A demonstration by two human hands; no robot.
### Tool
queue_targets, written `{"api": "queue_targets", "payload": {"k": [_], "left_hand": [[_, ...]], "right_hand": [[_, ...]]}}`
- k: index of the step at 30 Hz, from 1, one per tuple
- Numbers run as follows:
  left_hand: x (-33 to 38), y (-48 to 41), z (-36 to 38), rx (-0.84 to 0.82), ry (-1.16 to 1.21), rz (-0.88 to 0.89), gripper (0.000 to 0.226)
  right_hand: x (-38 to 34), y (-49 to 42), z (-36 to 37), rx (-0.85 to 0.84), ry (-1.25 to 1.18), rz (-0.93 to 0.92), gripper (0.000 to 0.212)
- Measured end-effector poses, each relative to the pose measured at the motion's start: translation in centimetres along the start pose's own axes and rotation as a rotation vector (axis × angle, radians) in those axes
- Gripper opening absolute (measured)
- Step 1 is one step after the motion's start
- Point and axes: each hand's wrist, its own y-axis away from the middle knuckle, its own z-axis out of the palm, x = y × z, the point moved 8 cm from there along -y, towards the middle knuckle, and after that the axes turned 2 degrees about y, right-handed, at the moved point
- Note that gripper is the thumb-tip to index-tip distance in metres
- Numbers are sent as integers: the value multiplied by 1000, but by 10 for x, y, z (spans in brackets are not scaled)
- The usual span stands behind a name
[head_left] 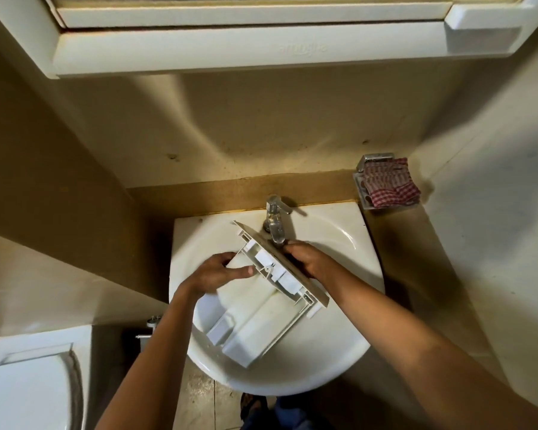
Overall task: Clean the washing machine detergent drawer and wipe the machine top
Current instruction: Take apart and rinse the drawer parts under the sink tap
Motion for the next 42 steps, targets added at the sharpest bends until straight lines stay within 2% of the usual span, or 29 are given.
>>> {"api": "queue_targets", "payload": {"k": [2, 3, 7, 12, 17, 22, 26, 29, 36, 42], "left_hand": [[2, -2, 0, 9, -7, -5, 50], [2, -2, -1, 23, 4, -1, 47], [2, 0, -10, 120, -37, -21, 74], [20, 26, -21, 346, -175, -59, 62], [25, 47, -20, 457, -293, -114, 73], [22, 49, -19, 547, -371, -122, 88], [25, 53, -12, 561, -242, -134, 78], [28, 54, -6, 533, -192, -122, 73], [43, 50, 16, 470, -143, -94, 64], [43, 47, 20, 473, -78, -81, 33]], "right_hand": [[-5, -4, -1, 13, -27, -71, 30], [-7, -4, 0, 3, -65, -105, 28], [-16, -1, 5, -33, -157, -181, 25], [-15, 5, 2, -9, -114, -161, 13], [-13, 13, 2, -63, 24, -148, 14], [-14, 10, -11, 47, 198, -182, 21], [0, -16, -20, 65, 192, -186, 26], [-4, -1, -12, 61, 167, -206, 19], [1, 4, -19, 64, 87, -186, 23], [7, 10, -14, 89, -21, -118, 32]]}}
